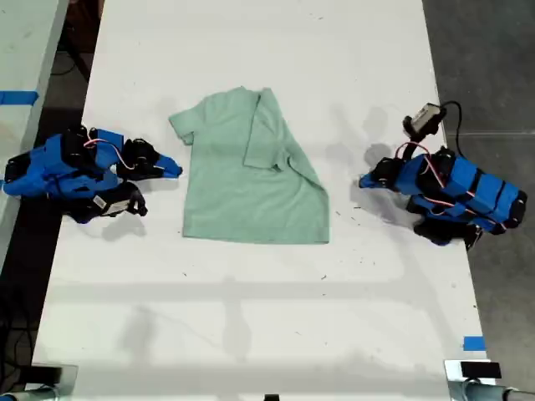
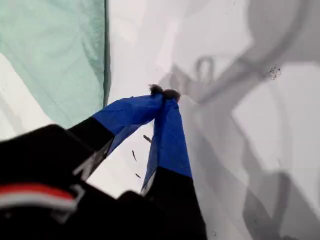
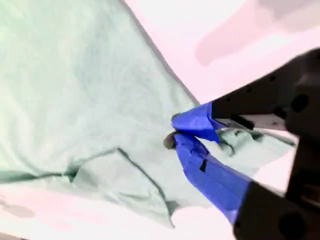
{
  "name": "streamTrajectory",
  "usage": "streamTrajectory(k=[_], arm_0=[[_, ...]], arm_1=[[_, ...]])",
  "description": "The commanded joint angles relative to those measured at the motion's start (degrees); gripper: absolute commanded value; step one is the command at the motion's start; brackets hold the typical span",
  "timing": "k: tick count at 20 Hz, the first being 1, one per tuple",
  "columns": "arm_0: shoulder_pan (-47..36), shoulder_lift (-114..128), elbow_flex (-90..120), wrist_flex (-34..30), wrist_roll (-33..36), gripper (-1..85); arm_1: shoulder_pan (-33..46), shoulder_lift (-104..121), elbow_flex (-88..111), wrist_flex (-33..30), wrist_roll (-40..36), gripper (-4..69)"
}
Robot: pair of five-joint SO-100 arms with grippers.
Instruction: Fold t shirt
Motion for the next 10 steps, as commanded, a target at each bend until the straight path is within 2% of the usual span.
streamTrajectory(k=[1,4,7,10], arm_0=[[-8.88,-17.49,-14.06,1.05,7.38,-0.1],[-18.90,-52.82,-27.69,0.53,19.51,11.7],[-32.43,-65.57,-30.94,-7.21,33.84,13.5],[-44.21,-79.28,-35.51,-12.30,42.36,14.0]], arm_1=[[0.26,0.53,1.93,-0.09,0.62,-0.5],[0.26,0.53,1.93,-0.18,0.53,-0.5],[0.18,0.53,1.93,-0.35,0.18,-0.5],[0.09,0.53,2.02,-0.44,0.00,-0.5]])
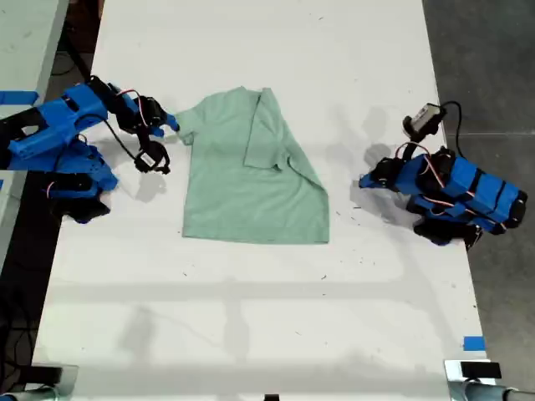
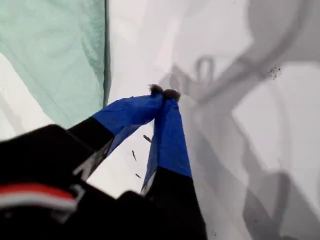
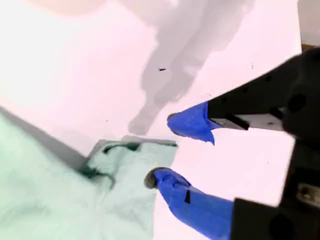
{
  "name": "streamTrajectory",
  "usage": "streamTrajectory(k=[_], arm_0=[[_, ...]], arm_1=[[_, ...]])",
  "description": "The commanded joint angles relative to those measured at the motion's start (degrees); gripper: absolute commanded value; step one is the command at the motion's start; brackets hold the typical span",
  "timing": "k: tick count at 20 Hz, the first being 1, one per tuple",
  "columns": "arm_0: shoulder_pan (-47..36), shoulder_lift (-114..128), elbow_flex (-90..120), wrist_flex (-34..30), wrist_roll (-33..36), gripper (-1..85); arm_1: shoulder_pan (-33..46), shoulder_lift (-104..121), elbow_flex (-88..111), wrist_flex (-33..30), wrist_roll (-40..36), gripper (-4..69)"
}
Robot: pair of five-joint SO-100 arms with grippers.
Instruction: Fold t shirt
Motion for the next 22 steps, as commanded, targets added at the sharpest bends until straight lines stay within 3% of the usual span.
streamTrajectory(k=[1,10,12,13,15,17,20,22], arm_0=[[-8.35,-11.43,-6.86,-4.48,5.63,14.2],[-6.59,-37.97,-28.65,-2.99,7.56,14.3],[-7.73,-45.70,-32.70,-0.97,9.14,9.8],[-7.82,-50.89,-37.00,2.64,9.32,-0.1],[-5.89,-56.51,-44.47,8.79,9.05,-0.2],[-2.81,-52.47,-47.64,10.99,8.00,-0.2],[4.75,-51.50,-63.54,21.18,4.75,-0.2],[10.28,-54.67,-74.62,24.26,2.99,-0.2]], arm_1=[[0.09,0.53,1.93,-0.44,0.00,-0.5],[-0.09,0.53,1.93,-0.53,-0.44,-0.5],[-0.09,0.53,1.93,-0.53,-0.53,-0.5],[-0.09,0.53,1.85,-0.53,-0.53,-0.5],[-0.09,0.53,1.85,-0.53,-0.62,-0.5],[-0.09,0.53,1.85,-0.53,-0.62,-0.5],[-0.09,0.53,1.85,-0.53,-0.62,-0.5],[-0.09,0.53,1.85,-0.53,-0.70,-0.5]])
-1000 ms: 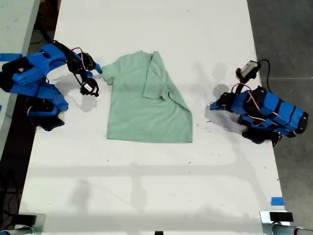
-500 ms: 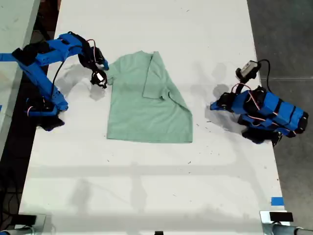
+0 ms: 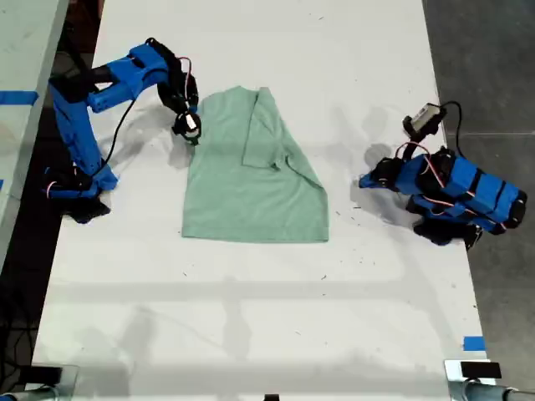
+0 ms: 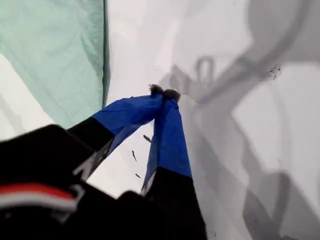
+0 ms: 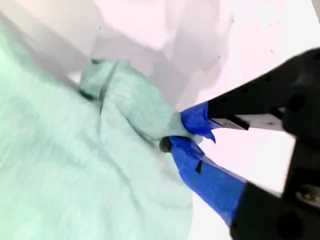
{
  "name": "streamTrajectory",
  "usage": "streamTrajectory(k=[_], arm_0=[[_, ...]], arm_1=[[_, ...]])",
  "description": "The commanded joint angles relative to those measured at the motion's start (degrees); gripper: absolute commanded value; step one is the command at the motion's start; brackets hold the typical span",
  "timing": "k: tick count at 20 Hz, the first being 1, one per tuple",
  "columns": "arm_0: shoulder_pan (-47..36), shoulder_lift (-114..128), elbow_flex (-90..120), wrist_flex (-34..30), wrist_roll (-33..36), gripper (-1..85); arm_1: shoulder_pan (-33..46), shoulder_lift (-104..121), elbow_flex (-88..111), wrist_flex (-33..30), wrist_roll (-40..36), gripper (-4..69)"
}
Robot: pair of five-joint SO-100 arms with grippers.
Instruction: Fold t shirt
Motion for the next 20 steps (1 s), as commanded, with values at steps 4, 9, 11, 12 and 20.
streamTrajectory(k=[4,9,11,12,20], arm_0=[[15.21,-8.96,-24.96,3.52,-8.88,-0.2],[22.06,-8.17,-25.14,-4.31,-13.71,-0.2],[23.47,-7.56,-25.14,-7.12,-14.06,2.8],[24.08,-7.56,-25.14,-8.09,-14.94,10.4],[16.79,10.55,-20.30,1.76,-10.46,-0.2]], arm_1=[[-0.26,0.53,1.85,-0.44,-0.88,-0.5],[-0.35,0.53,1.85,-0.44,-1.05,-0.5],[-0.35,0.53,1.76,-0.44,-1.05,-0.5],[-0.35,0.53,1.76,-0.44,-1.05,-0.5],[-0.35,0.53,1.76,-0.44,-1.23,-0.5]])
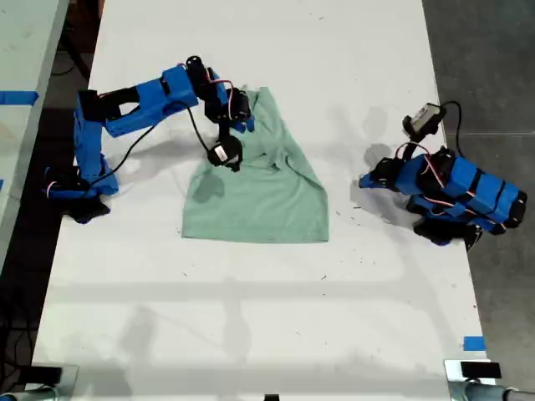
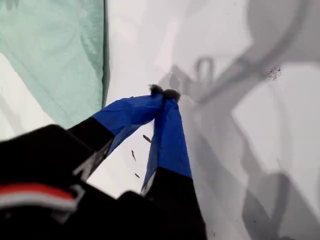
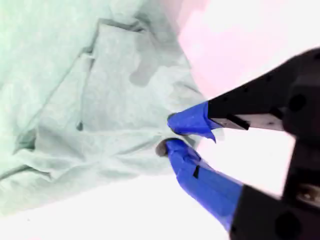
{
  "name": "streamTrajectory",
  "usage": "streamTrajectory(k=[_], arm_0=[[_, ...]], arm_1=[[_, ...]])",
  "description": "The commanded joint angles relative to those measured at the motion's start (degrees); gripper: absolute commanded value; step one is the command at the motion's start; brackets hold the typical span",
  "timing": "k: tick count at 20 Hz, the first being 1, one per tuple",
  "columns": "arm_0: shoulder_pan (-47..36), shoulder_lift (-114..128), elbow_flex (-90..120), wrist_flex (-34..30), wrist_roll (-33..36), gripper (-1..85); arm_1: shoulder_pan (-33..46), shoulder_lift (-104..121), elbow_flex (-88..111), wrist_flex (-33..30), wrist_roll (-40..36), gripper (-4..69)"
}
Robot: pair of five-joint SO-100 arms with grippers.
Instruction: Fold t shirt
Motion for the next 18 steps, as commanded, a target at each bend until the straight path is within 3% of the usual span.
streamTrajectory(k=[1,3,8,13,14,16,18], arm_0=[[-3.60,19.78,4.13,2.81,2.55,-0.2],[-6.24,34.89,13.36,2.11,4.57,-0.2],[-11.34,73.74,50.36,-7.47,7.82,-0.2],[-0.18,109.95,95.10,-22.76,-0.88,-0.2],[0.70,117.33,103.27,-23.73,-2.29,-0.2],[2.20,129.90,113.29,-19.69,-4.57,-0.2],[3.78,129.37,114.61,-19.25,-4.66,-0.2]], arm_1=[[-0.35,0.53,1.76,-0.44,-0.97,-0.5],[-0.35,0.53,1.76,-0.44,-0.97,-0.5],[-0.35,0.53,1.76,-0.44,-0.79,-0.5],[-0.18,0.53,1.85,-0.44,-0.53,-0.5],[0.00,0.53,1.85,-0.44,-0.53,-0.5],[0.00,0.53,1.85,-0.44,-0.44,-0.5],[-0.09,0.53,1.93,-0.53,-0.18,-0.5]])
